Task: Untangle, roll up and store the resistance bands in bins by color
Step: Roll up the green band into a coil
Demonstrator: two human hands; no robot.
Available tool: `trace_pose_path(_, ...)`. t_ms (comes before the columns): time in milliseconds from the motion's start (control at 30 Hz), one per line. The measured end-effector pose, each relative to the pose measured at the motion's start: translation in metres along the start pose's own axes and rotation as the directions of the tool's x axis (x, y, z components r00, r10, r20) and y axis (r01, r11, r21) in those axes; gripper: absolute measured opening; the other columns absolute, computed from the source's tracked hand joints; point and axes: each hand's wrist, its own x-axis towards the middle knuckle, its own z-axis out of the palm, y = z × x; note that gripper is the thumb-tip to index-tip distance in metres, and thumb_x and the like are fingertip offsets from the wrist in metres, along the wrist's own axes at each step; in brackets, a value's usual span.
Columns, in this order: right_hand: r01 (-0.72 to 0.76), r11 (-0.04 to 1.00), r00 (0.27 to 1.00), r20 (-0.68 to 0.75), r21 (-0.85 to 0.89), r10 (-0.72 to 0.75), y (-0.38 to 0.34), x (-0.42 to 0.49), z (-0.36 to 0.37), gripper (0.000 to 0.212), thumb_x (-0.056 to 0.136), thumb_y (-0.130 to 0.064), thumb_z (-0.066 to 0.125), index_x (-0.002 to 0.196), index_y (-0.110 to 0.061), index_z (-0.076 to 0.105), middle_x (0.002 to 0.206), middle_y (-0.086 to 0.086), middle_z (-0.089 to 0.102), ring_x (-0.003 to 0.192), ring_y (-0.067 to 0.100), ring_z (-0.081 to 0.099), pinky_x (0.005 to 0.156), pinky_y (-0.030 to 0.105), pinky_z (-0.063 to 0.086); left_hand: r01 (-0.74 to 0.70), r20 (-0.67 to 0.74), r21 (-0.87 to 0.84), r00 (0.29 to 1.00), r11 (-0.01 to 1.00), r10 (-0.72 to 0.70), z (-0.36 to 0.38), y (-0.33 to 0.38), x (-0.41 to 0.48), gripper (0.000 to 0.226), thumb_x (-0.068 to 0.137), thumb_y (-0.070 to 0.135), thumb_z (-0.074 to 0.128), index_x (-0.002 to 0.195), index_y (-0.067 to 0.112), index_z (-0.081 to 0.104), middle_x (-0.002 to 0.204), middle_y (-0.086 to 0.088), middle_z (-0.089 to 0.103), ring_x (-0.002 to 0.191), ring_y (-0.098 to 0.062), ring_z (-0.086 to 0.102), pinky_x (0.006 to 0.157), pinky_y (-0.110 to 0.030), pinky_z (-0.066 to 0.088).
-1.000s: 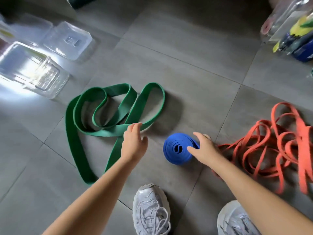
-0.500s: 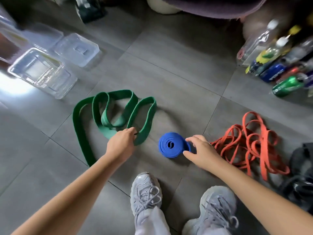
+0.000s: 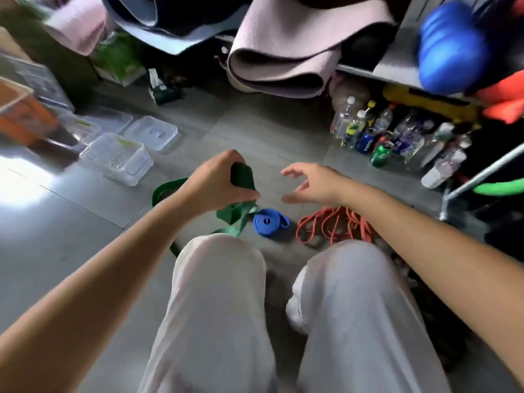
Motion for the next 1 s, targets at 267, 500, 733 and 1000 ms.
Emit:
trace_pose_path(267, 0.258, 0.880, 0.964, -0.160, 0.398, -0.211, -0.065, -0.084, 0.041, 0.059, 0.072, -0.025, 0.080, 0.117, -0.032, 0.043, 0.106, -0.026, 0.050, 0.095, -0.017, 0.050, 0.081, 0.001, 0.039, -0.164, -0.046, -0.592, 0.984, 0.789, 0.171, -0.058, 0.093, -0.074, 0.026, 0.070, 0.013, 0.079, 0.083, 0.011, 0.057, 0.076, -0.011, 0.063, 0.066, -0.023, 0.061, 0.066, -0.039, 0.052)
trace_pose_path(500, 0.316, 0.831, 0.891, -0.445, 0.459, -0.093, -0.058, -0.141, 0.031, 0.034, 0.065, -0.030, 0.074, 0.081, -0.020, 0.046, 0.067, -0.007, 0.043, 0.062, 0.008, 0.044, 0.060, 0.022, 0.037, -0.178, -0.105, -0.772, 0.983, 0.611, 0.153, -0.064, 0.113, -0.098, 0.012, 0.082, 0.017, 0.068, 0.086, 0.009, 0.060, 0.067, 0.002, 0.064, 0.062, -0.012, 0.063, 0.061, -0.027, 0.054)
trace_pose_path(733, 0.360, 0.482, 0.925, -0.373, 0.799, -0.072, -0.054, -0.177, -0.019, 0.025, 0.069, -0.006, 0.068, 0.081, -0.015, 0.048, 0.047, 0.000, 0.039, 0.042, 0.014, 0.034, 0.049, 0.027, 0.025, -0.206, -0.119, -0.771, 0.976, 0.603, 0.182, -0.069, 0.138, -0.089, 0.044, 0.065, 0.047, 0.078, 0.085, 0.012, 0.061, 0.079, -0.010, 0.055, 0.068, -0.018, 0.053, 0.051, -0.025, 0.047)
trace_pose_path(1000, 0.078, 0.969, 0.992, -0.112, 0.235, -0.052, 0.001, -0.176, 0.029, 0.030, 0.074, -0.018, 0.078, 0.080, -0.032, 0.052, 0.079, -0.008, 0.054, 0.064, -0.006, 0.053, 0.062, 0.013, 0.041, -0.119, 0.233, -0.492, 0.936, 0.863, 0.263, -0.010, 0.119, -0.094, 0.029, 0.071, 0.012, 0.079, 0.097, 0.013, 0.066, 0.089, 0.004, 0.069, 0.069, -0.014, 0.067, 0.075, -0.034, 0.058)
